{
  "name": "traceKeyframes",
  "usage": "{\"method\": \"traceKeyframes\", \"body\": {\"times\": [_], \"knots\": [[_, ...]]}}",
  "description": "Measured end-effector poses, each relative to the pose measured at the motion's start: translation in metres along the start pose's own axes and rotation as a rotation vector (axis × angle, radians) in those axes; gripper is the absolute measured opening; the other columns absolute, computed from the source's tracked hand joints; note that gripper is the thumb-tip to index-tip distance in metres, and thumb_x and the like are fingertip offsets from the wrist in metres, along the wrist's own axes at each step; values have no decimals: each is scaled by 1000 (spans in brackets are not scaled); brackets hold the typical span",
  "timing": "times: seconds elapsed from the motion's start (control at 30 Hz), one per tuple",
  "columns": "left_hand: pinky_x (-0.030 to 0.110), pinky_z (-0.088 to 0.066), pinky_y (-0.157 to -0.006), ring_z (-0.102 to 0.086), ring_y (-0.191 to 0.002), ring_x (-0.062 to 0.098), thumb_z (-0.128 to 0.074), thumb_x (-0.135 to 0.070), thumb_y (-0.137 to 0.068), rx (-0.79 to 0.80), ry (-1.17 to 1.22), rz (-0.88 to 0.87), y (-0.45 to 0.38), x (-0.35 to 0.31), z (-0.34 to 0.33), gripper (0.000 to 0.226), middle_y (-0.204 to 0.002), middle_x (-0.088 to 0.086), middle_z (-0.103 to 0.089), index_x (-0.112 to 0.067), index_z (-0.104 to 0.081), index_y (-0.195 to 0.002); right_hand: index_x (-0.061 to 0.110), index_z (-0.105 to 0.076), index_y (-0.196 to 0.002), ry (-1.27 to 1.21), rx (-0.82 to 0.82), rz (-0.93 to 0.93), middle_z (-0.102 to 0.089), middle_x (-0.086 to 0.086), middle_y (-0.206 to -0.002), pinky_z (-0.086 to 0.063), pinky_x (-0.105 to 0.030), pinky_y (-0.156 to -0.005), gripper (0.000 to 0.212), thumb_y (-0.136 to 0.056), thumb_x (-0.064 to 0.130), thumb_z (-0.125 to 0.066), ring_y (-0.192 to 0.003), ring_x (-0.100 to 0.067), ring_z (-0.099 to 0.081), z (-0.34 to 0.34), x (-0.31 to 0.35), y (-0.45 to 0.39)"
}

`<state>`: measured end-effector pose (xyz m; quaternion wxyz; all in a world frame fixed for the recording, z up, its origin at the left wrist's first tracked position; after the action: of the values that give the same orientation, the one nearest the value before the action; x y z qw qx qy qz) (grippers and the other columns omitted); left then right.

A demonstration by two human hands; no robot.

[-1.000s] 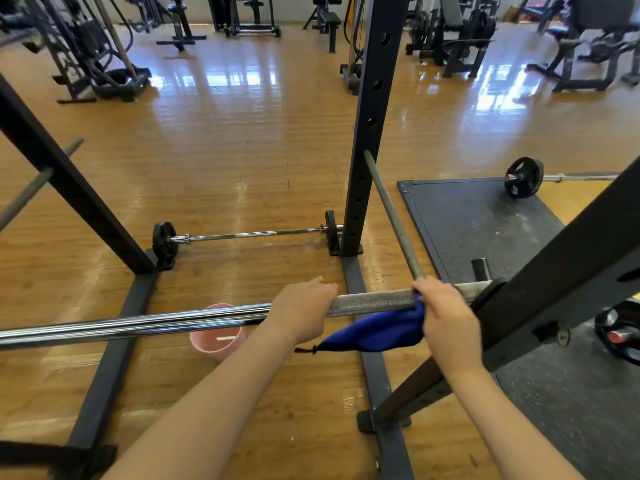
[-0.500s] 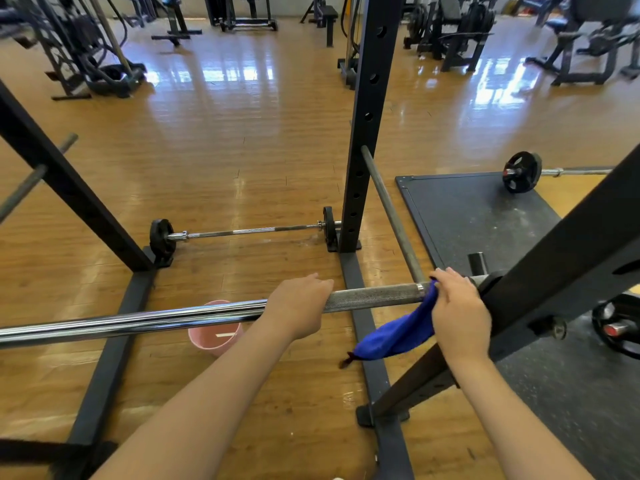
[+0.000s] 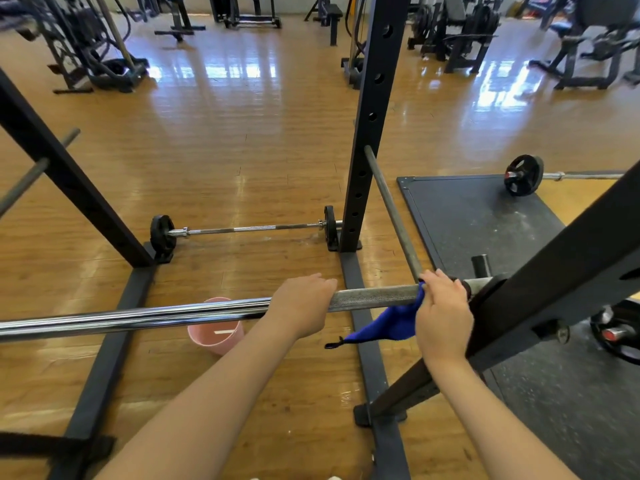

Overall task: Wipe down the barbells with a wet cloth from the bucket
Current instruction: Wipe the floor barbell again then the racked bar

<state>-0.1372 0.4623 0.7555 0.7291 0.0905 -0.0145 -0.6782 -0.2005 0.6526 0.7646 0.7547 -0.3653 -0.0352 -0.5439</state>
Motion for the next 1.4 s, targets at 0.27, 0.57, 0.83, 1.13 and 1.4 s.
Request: {"method": "traceKeyframes", "body": {"times": [0.27,0.57,0.83,1.13,1.4], "knots": [[38,-27,-112,-35,-137,23,-60,-13,-88,-168,-134,-5,17,1,3,60,-145,9,-44,-9,-36,-143,6,-69,-109,-88,132,512,-68,-9,-112,-41,-39,-101,35,-85,9,-43,-107,-23,-63,-35,86,41],[42,-16,-116,-32,-139,30,-56,-2,-84,-177,-179,149,41,41,1,52,-144,18,-42,-1,-46,-135,1,-68,-106,-67,17,248,-67,-14,-112,-33,-44,-107,37,-89,11,-37,-111,-30,-61,-26,66,41],[35,-6,-117,-15,-145,23,-47,-2,-93,-86,-164,150,34,46,0,65,-155,11,-25,-8,-16,-150,9,-67,-113,-143,235,636,-65,-8,-118,-35,-35,-107,33,-87,12,-47,-113,-21,-60,-47,113,55],[35,-8,-117,-20,-144,22,-45,-6,-92,-108,-133,192,38,44,3,60,-152,8,-32,-9,-23,-148,3,-69,-106,-128,43,294,-68,-12,-111,-34,-42,-106,33,-89,11,-43,-109,-28,-62,-31,75,41],[39,1,-118,-9,-146,18,-45,-49,-91,-74,-9,106,40,41,3,76,-158,-2,-18,-21,-8,-152,3,-69,-104,-50,81,302,-71,-13,-98,-45,-35,-91,25,-87,7,-51,-93,-29,-67,0,17,2]]}}
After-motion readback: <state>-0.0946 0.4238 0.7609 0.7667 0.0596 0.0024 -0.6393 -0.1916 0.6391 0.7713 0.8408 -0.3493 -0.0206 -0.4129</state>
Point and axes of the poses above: each hand's wrist, its own y-axis away from the middle knuckle, its own z-axis out of the back of the hand, x = y × z, the point moved 7 cm from there along -y, towards the middle knuckle
